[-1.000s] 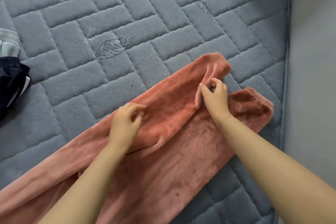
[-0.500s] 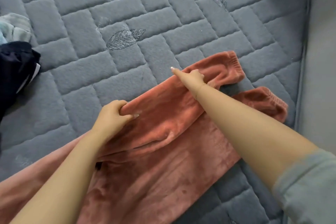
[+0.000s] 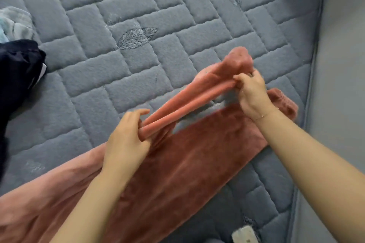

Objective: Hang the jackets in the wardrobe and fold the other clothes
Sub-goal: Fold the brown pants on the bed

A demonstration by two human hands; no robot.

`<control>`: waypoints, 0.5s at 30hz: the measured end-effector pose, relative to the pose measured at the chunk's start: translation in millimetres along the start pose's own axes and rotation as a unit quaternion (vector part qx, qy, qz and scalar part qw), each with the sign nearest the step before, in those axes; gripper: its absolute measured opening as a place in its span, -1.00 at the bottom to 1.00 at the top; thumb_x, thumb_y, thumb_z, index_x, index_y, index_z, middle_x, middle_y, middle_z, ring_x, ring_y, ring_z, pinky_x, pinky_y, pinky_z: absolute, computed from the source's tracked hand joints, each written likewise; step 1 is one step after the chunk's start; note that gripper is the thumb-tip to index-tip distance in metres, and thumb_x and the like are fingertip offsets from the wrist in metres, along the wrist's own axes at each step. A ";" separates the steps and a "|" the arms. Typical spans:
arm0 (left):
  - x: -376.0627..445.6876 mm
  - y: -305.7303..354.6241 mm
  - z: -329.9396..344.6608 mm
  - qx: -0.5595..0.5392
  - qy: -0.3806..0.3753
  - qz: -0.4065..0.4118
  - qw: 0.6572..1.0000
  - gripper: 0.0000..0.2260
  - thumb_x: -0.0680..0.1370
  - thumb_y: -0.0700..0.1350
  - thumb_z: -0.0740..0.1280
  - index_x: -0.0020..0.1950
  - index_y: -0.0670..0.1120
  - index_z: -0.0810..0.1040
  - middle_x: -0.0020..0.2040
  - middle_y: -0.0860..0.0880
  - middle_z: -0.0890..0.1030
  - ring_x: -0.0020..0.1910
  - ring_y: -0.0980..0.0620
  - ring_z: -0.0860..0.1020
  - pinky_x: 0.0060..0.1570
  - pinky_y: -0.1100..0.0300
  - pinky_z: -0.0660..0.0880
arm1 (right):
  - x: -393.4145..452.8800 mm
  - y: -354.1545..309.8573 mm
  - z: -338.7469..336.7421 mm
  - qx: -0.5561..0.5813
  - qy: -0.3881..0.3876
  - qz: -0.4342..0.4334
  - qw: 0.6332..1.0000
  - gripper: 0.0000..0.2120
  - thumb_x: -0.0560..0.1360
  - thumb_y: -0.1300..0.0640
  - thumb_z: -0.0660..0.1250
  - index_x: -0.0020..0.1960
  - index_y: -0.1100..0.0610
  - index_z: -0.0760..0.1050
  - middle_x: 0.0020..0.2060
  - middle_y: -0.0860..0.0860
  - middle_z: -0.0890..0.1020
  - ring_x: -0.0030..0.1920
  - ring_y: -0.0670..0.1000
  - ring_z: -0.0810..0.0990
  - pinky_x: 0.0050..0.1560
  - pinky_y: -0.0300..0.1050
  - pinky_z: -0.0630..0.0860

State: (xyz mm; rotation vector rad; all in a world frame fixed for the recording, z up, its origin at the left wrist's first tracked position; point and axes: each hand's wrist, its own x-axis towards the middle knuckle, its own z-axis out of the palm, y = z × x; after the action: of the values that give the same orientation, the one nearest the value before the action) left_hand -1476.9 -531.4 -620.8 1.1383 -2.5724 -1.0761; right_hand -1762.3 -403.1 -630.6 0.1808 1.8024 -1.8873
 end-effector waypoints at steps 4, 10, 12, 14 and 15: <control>-48.1 33.3 26.2 0.034 -0.232 0.051 0.971 -0.68 0.40 0.01 0.42 0.13 0.13 0.47 0.00 0.18 0.50 0.02 0.11 0.52 -0.02 0.11 0.45 | -42.9 3.3 -73.6 0.071 0.076 0.060 0.993 -0.65 0.47 0.50 0.12 -0.06 0.06 0.42 -0.25 0.03 0.55 -0.30 -0.09 0.55 -0.27 -0.28 0.50; -97.0 42.3 134.8 0.214 -0.452 0.047 0.865 -0.64 0.48 0.12 0.31 0.22 0.04 0.39 0.25 -0.01 0.32 0.27 -0.08 0.32 0.15 0.05 0.35 | -62.1 64.7 -164.0 0.080 0.140 0.235 0.959 -0.84 0.54 0.20 0.15 -0.10 0.06 0.49 -0.18 0.01 0.57 -0.22 -0.03 0.52 -0.15 -0.18 0.45; -101.6 35.8 155.0 0.208 -0.451 0.026 0.868 -0.57 0.48 0.14 0.32 0.29 0.03 0.36 0.28 -0.01 0.30 0.28 -0.08 0.32 0.14 0.04 0.38 | -51.4 79.2 -171.4 0.043 0.132 0.231 0.963 -0.88 0.54 0.05 0.27 -0.01 0.04 0.56 -0.17 -0.03 0.65 -0.19 -0.07 0.59 -0.19 -0.20 0.50; -99.6 31.9 162.7 0.158 -0.421 -0.001 0.893 -0.54 0.45 0.17 0.36 0.27 0.06 0.32 0.20 0.05 0.37 0.20 -0.02 0.42 0.07 0.06 0.44 | -34.7 84.1 -168.1 0.042 0.119 0.206 0.970 -0.79 0.50 0.00 0.38 0.07 0.07 0.61 -0.10 -0.02 0.72 -0.09 -0.08 0.67 -0.17 -0.21 0.57; -97.8 31.5 163.4 0.125 -0.406 -0.017 0.905 -0.54 0.44 0.16 0.37 0.26 0.09 0.31 0.14 0.08 0.42 0.14 0.02 0.47 0.04 0.08 0.46 | -26.3 84.1 -165.3 0.043 0.108 0.198 0.973 -0.74 0.48 -0.01 0.42 0.08 0.11 0.62 -0.05 0.01 0.72 -0.03 -0.06 0.68 -0.10 -0.19 0.59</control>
State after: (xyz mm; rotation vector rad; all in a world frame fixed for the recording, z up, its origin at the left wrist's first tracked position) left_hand -1488.6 -358.2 -705.1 0.8944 -3.4099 -1.5112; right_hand -1743.7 -235.2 -711.6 0.7448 1.6662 -1.7057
